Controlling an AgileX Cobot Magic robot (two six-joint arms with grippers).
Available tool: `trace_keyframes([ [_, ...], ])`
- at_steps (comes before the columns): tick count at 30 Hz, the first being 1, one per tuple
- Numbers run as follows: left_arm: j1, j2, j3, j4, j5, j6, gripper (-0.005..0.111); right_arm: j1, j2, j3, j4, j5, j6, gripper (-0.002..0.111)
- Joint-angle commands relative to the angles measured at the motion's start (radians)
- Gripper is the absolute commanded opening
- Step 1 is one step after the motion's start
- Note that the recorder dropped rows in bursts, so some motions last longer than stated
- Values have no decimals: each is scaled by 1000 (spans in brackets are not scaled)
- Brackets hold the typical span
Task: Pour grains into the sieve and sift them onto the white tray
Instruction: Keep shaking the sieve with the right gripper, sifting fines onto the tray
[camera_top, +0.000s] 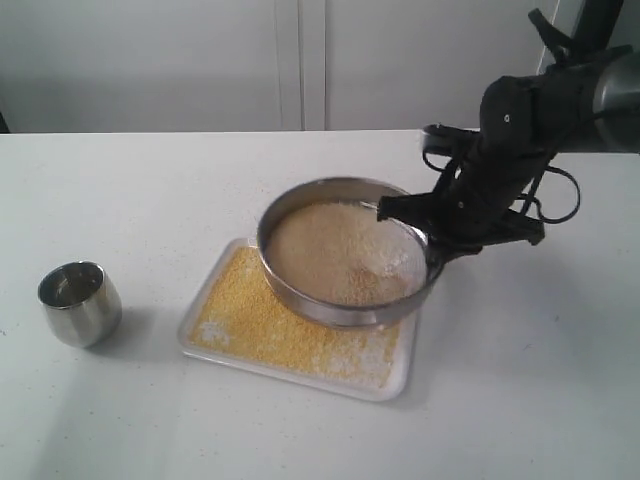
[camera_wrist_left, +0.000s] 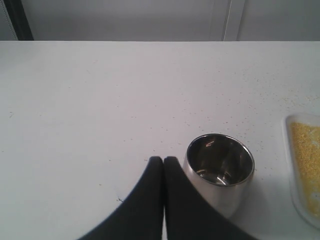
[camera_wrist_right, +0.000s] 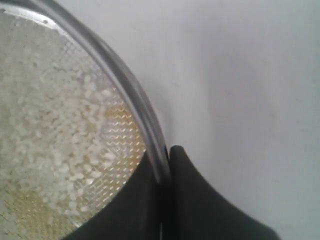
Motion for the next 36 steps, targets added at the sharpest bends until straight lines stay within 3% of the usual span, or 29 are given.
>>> trace_keyframes([
  [1,2,-9,7,2,-5,-5,0,34,-25,-30,145,94,-180,0],
  [3,2,-9,7,2,-5,-5,0,23,-41,-21,-17,137,-110,0],
  [6,2,-9,7,2,-5,-5,0,4,-42,-5,-100,2,128,0],
  [8,2,-9,7,2,-5,-5,0,17,-25,-7,25,-111,66,0],
  [11,2,-9,7,2,-5,-5,0,40,-12,-39,167,-28,-125,0],
  [15,2,-9,7,2,-5,-5,0,27,-21,-22,-4,144,-104,0],
  [19,2,-9,7,2,-5,-5,0,13,-13,-1,-40,-27,86,0],
  [21,2,-9,7,2,-5,-5,0,32,0,-11,118,-105,-12,0],
  [23,2,-9,7,2,-5,-5,0,50,7,-31,221,-33,-180,0],
  [25,2,-9,7,2,-5,-5,0,55,4,-36,186,85,-257,0],
  [28,2,-9,7,2,-5,-5,0,46,-2,-10,-28,120,-112,0],
  [31,2,-9,7,2,-5,-5,0,39,11,-4,-55,-69,95,0],
  [33,2,-9,7,2,-5,-5,0,51,22,-18,73,-110,14,0],
  [36,2,-9,7,2,-5,-5,0,66,22,-42,135,67,-243,0],
])
